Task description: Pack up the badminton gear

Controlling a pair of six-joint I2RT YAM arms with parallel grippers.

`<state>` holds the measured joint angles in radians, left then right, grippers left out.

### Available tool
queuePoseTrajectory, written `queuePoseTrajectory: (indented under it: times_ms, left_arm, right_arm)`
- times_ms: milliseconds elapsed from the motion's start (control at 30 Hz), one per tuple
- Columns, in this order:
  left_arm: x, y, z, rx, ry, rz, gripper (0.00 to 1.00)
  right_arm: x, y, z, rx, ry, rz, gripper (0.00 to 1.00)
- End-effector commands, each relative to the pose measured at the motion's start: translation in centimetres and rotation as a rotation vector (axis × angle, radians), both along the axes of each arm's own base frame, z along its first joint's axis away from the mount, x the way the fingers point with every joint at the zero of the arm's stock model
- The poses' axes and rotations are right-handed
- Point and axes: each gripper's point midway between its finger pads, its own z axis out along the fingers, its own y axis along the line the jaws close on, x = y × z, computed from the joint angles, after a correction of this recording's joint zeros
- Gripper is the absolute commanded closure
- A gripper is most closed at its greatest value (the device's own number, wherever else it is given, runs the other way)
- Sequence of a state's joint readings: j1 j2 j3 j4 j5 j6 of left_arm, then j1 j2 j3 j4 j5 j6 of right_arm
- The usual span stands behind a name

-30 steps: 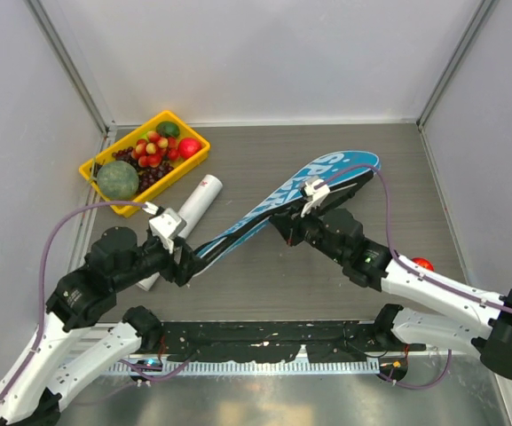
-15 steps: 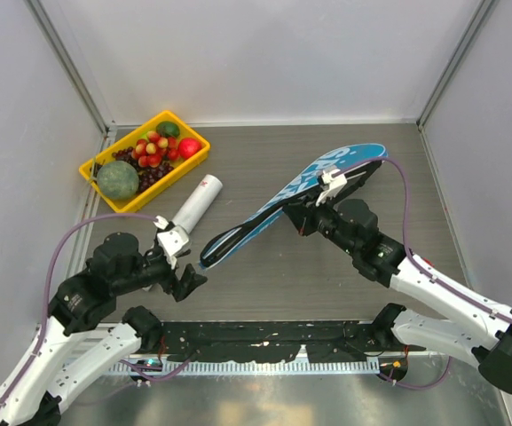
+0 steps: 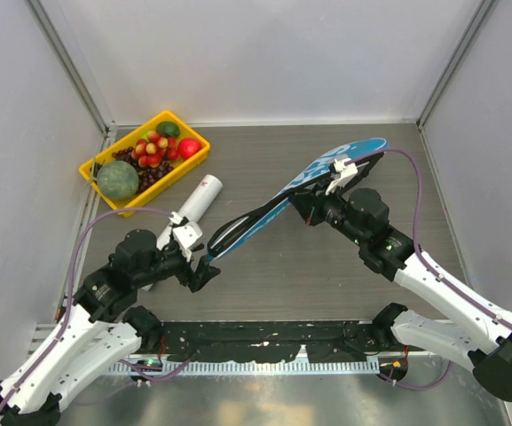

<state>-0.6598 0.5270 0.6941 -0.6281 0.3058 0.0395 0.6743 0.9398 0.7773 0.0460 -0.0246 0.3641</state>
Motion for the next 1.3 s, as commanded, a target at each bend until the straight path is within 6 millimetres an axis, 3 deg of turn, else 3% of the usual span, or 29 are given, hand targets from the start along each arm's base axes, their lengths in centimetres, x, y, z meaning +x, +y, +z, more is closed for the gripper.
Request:
queuePoseTrajectory:
  times_ms: [0, 100, 267, 367, 500, 567, 900, 1033, 1267]
  left_arm:
    - [1.7, -1.0, 5.1, -0.122, -0.196, 0.000, 0.23]
    - [1.3, -1.2, 5.6, -0.158, -0.234, -0.022, 0.24]
    - [1.4, -1.6, 4.8, -0.150, -0.217, -0.042, 0.31]
    - [1.2, -1.9, 4.9, -0.145, -0.197, -0.060, 0.49]
    - [1.8, -1.5, 6.0, -0.163, -0.203, -0.005, 0.87]
    - [1.9, -1.5, 6.8, -0.177, -0.210, 0.008, 1.00]
    - [3.5, -2.0, 8.3, -0.184, -0.207, 0.047, 1.00]
    - [3.8, -2.1, 8.7, -0.190, -0.217, 0.052, 1.00]
    - [4.5, -2.4, 9.0, -0.188, -0.221, 0.065, 1.00]
  right_arm:
    - [-0.7, -0.1, 7.0, 0.136, -0.144, 0.022, 0.95]
    - [-0.7, -0.1, 7.3, 0.147, -0.146, 0.022, 0.95]
    - [-0.5, 0.0, 7.4, 0.171, -0.140, 0.022, 0.95]
    - [-0.6, 0.0, 7.6, 0.185, -0.136, 0.023, 0.95]
    - [-0.6, 0.2, 6.7, 0.166, -0.109, 0.035, 0.95]
    - [-0.6, 0.5, 5.8, 0.151, -0.077, 0.047, 0.95]
    - [-2.4, 3.5, 4.5, 0.142, -0.003, 0.179, 0.95]
    - [-3.5, 4.8, 5.6, 0.136, -0.013, 0.214, 0.95]
    - [-7.4, 8.9, 8.1, 0.151, -0.040, 0.336, 0.95]
